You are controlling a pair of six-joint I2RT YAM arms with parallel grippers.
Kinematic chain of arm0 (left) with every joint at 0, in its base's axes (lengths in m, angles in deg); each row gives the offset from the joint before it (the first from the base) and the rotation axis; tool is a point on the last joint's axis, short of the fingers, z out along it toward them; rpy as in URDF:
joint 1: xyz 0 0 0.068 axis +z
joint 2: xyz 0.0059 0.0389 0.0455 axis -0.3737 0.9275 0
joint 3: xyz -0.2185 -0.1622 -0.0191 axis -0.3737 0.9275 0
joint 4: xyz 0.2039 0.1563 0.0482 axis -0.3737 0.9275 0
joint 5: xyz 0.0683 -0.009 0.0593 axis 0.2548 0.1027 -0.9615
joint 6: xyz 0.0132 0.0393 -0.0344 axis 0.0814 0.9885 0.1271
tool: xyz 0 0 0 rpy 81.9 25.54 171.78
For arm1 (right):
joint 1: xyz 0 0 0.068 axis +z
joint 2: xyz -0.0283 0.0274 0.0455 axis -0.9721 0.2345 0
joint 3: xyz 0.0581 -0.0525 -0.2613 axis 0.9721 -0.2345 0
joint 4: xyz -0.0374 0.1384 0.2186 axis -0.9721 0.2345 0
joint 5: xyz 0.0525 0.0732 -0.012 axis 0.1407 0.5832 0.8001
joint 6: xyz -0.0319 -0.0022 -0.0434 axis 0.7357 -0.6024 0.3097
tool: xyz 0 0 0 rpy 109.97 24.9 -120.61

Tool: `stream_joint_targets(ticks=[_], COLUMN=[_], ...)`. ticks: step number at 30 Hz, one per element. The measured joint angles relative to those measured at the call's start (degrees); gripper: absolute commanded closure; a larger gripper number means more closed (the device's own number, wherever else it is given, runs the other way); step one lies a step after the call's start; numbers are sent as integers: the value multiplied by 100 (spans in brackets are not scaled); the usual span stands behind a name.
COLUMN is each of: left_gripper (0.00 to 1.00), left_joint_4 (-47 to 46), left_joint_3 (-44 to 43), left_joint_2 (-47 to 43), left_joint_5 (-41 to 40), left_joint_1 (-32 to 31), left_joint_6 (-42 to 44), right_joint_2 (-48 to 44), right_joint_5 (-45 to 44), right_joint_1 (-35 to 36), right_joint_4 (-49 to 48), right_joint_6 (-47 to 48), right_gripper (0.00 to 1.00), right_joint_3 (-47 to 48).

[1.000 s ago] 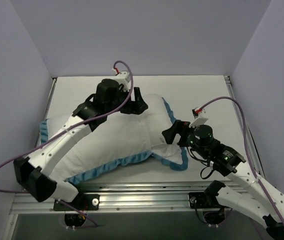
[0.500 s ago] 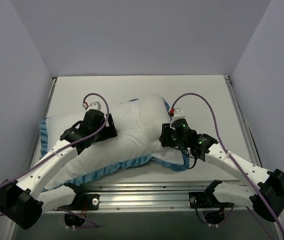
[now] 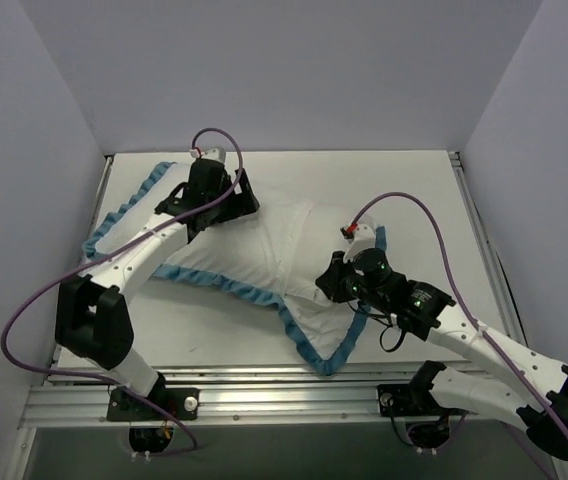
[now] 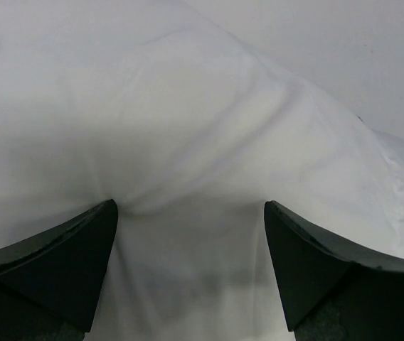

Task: Remove the pillowcase from the pillow

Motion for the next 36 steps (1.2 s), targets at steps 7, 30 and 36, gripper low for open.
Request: stream_joint_targets(ticks=[7, 30, 36], left_gripper=[6, 28, 91], left_joint_4=[-354, -1720, -2072], left_joint_3=[1311, 4197, 4094], left_joint_2=[-1480, -2660, -2282], left_joint_5=[31, 442, 411], left_joint_1=[-457, -2035, -2041], left_joint_6=[-127, -1005, -1032], right_joint_2=[66, 901, 927], right_joint_5=[-111, -461, -503], right_joint_1=[177, 358, 361], right_joint_4=[-15, -173, -175], right_joint_6=[-254, -243, -238], right_gripper=[100, 100, 100], right_joint_3=[-20, 382, 428])
